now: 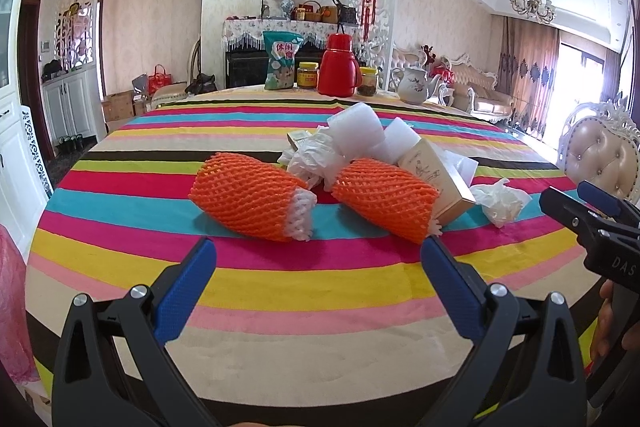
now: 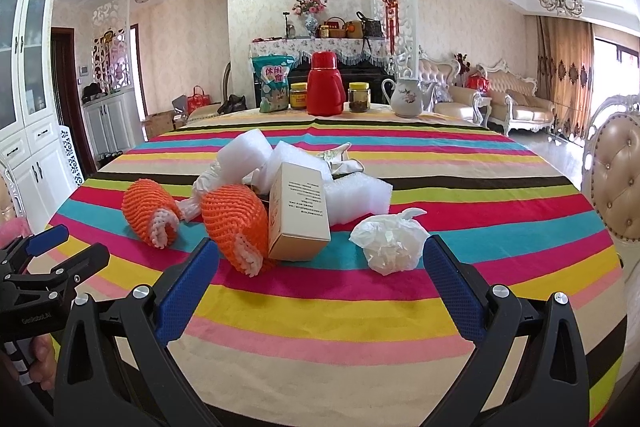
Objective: Collect trash
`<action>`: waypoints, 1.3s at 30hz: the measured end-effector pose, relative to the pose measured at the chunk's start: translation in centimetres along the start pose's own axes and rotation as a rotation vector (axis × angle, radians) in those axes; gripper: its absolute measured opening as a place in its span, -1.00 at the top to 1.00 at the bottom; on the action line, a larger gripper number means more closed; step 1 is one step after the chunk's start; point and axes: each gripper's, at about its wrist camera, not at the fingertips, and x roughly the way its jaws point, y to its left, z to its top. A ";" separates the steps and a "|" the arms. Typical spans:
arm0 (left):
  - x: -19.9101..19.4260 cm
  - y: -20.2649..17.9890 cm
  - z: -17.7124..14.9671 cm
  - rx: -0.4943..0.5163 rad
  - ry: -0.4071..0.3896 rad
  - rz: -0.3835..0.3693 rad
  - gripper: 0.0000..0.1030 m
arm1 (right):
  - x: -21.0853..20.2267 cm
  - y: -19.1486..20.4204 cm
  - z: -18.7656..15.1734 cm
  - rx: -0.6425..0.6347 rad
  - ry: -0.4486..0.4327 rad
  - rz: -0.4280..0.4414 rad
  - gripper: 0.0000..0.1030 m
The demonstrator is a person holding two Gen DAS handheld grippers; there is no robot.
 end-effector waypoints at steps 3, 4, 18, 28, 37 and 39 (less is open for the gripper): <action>0.4 0.2 0.2 -0.003 0.005 -0.004 -0.92 | 0.4 0.0 0.1 0.002 0.003 0.000 -0.86; 0.6 0.2 0.2 -0.003 0.006 -0.005 -0.92 | 0.5 -0.1 0.0 0.005 0.004 0.002 -0.86; 0.9 -0.5 0.6 0.018 -0.009 -0.016 -0.92 | 0.0 0.0 0.6 -0.009 -0.031 0.024 -0.86; 1.6 1.5 2.0 -0.017 -0.009 0.066 -0.92 | 1.1 -2.9 1.1 0.042 0.020 -0.011 -0.86; 6.4 6.5 1.4 -0.146 0.138 0.023 -0.91 | 4.7 -3.0 1.3 0.067 0.114 -0.048 -0.86; 7.2 7.3 1.4 -0.177 0.157 0.043 -0.91 | 5.5 -2.4 1.7 0.067 0.125 -0.039 -0.86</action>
